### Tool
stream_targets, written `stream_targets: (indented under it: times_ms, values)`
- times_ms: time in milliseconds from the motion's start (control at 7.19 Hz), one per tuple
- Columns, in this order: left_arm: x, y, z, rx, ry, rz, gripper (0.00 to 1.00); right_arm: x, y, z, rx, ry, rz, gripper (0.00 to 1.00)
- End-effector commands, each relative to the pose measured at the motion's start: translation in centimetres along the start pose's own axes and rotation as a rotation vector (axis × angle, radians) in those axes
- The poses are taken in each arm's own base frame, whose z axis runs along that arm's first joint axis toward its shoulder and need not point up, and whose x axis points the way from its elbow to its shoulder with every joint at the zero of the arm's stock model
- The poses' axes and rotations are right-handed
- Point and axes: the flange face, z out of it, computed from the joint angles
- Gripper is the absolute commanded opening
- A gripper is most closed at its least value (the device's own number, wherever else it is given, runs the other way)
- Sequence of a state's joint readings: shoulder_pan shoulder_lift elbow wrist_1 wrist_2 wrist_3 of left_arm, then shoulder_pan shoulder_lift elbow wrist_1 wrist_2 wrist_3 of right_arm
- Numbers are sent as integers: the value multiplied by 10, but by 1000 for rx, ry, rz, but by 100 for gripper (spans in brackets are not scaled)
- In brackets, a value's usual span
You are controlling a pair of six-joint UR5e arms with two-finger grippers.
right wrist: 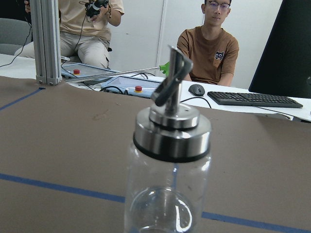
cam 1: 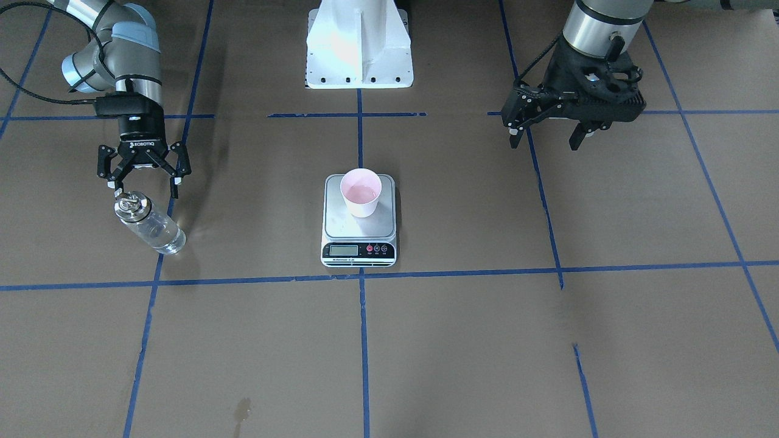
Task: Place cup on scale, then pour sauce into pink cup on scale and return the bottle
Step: 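Lift the glass bottle upright with the right gripper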
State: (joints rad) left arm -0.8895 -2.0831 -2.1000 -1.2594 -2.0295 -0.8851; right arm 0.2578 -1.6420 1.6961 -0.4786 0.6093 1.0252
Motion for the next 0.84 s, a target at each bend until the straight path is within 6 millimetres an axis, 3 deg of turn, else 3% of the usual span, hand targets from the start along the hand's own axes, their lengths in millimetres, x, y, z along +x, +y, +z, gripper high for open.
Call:
stream_targets:
  times_ms: [0,696]
  values:
    - [0,0,0,0,0,0,100,-1,0,9,6,11,-2,100]
    - [0,0,-1,1,1,1,100,7,3,22,10,38,-14,100]
